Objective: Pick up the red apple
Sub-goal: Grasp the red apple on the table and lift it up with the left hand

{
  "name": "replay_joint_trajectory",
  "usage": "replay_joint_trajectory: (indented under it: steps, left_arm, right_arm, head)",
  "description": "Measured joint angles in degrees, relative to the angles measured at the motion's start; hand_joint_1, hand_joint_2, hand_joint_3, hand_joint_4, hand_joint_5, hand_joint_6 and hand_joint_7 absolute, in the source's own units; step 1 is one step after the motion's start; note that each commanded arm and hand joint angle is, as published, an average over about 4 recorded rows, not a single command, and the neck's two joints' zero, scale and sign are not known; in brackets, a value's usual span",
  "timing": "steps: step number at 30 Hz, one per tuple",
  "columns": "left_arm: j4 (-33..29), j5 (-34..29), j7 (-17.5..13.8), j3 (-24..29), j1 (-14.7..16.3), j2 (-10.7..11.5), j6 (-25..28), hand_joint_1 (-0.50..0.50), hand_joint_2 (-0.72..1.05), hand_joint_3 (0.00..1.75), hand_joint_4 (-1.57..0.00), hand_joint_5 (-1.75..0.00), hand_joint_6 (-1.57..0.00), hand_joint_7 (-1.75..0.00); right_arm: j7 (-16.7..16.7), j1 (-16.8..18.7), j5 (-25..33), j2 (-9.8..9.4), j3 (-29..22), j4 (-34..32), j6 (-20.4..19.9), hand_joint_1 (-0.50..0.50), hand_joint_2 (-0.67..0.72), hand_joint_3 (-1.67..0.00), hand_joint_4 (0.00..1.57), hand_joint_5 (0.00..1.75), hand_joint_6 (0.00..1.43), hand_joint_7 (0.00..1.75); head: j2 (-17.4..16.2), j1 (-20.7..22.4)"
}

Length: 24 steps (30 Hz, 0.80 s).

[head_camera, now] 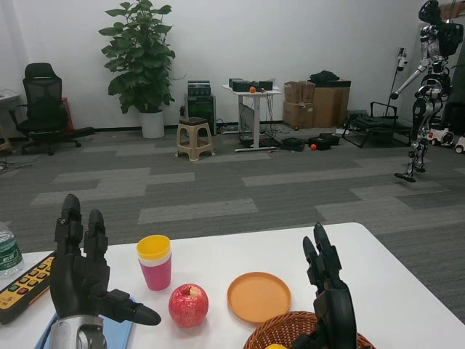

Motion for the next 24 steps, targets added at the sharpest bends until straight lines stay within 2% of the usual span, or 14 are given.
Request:
replay_joint_trajectory:
  steps: [6, 8, 10, 12, 14, 18, 21, 24]
  left_arm:
    - [0.00, 0.00, 0.00, 0.00, 0.00, 0.00, -0.01, -0.50, -0.72, 0.09, 0.00, 0.00, 0.00, 0.00]
    - [0.05, 0.02, 0.00, 0.07, 0.00, 0.00, -0.02, -0.50, -0.72, 0.09, 0.00, 0.00, 0.00, 0.00]
    - [0.20, 0.61, -0.02, 0.63, 0.01, -0.01, 0.07, -0.50, -0.72, 0.09, 0.00, 0.00, 0.00, 0.00]
    - [0.38, 3.09, -0.04, 2.47, 0.06, -0.05, 0.43, -0.50, -0.72, 0.09, 0.00, 0.00, 0.00, 0.00]
    - [0.47, 7.97, -0.11, 5.81, 0.19, -0.09, 1.34, -0.50, -0.68, 0.09, 0.00, 0.00, 0.00, 0.00]
    - [-0.84, 22.14, -1.43, 14.31, 0.46, 0.05, 6.36, -0.50, -0.64, 0.09, 0.00, 0.00, 0.00, 0.00]
    - [-5.37, 34.01, -5.14, 19.62, 0.59, 0.47, 14.06, -0.50, -0.59, 0.09, 0.00, 0.00, 0.00, 0.00]
    - [-10.66, 44.65, -9.16, 21.62, -0.07, 1.26, 21.41, -0.50, -0.55, 0.09, 0.00, 0.00, 0.00, 0.00]
  right_arm:
    - [0.00, 0.00, 0.00, 0.00, -0.16, -0.01, 0.00, -0.42, 0.60, 0.00, 0.00, 0.00, 0.00, 0.00]
    - [0.00, 0.00, 0.00, 0.00, -0.23, -0.01, 0.00, -0.42, 0.60, 0.00, 0.00, 0.00, 0.00, 0.00]
    - [0.00, 0.00, 0.00, -0.01, -0.28, -0.01, 0.00, -0.42, 0.60, 0.00, 0.00, 0.00, 0.00, 0.00]
    - [0.00, 0.00, 0.00, -0.04, -0.30, -0.01, 0.00, -0.42, 0.60, 0.00, 0.00, 0.00, 0.00, 0.00]
    - [0.01, 0.00, -0.01, -0.13, -0.32, -0.02, 0.00, -0.42, 0.60, 0.00, 0.00, 0.00, 0.00, 0.00]
    - [0.01, 0.03, -0.01, -0.35, -0.34, -0.02, 0.00, -0.42, 0.60, 0.00, 0.00, 0.00, 0.00, 0.00]
    - [0.01, 0.05, -0.02, -0.48, -0.34, 0.01, 0.00, -0.42, 0.60, 0.00, 0.00, 0.00, 0.00, 0.00]
    - [0.01, 0.06, -0.02, -0.50, -0.35, 0.09, -0.01, -0.42, 0.60, 0.00, 0.00, 0.00, 0.00, 0.00]
  head:
    - [-1.70, -0.32]
    - [-6.27, -1.09]
    - [-12.81, -2.40]
    - [-15.57, -3.15]
    - [-16.49, -3.41]
    - [-18.72, -4.21]
    - [-18.72, -4.21]
    - [-18.72, -4.21]
